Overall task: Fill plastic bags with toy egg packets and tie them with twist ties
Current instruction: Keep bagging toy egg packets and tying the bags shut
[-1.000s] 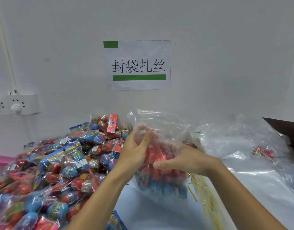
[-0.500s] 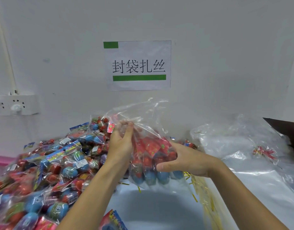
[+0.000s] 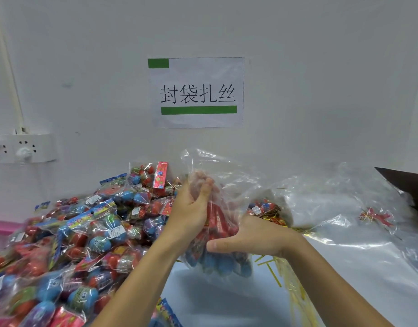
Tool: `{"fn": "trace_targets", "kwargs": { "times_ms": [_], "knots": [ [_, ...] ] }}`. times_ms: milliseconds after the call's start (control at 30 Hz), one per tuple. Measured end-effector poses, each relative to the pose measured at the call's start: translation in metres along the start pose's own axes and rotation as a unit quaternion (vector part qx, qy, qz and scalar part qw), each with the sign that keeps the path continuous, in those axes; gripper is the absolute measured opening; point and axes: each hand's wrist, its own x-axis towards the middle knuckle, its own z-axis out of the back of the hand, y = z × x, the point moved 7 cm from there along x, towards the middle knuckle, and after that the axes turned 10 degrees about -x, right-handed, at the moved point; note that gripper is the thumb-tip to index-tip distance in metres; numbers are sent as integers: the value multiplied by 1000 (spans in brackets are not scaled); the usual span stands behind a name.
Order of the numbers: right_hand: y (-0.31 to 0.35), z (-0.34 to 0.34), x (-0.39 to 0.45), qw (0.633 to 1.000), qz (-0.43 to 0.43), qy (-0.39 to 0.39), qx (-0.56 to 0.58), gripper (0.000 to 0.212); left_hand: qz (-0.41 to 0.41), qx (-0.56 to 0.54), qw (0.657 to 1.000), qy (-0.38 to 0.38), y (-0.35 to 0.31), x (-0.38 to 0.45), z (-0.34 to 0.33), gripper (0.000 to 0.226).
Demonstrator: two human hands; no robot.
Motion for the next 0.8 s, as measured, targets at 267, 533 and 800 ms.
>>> {"fn": "trace_targets", "kwargs": {
  "times_ms": [267, 533, 800],
  "knots": [
    [-3, -2, 5, 997, -40, -42, -44, 50, 95, -98, 991, 3, 17, -6, -10, 21],
    [8, 0, 1, 995, -34, -38, -83, 30, 131, -130, 982, 25, 17, -8, -19, 26],
    [-13, -4, 6, 983, -116, -40, -133, 53, 82, 20, 991, 100, 6, -7, -18, 20]
  ]
}}
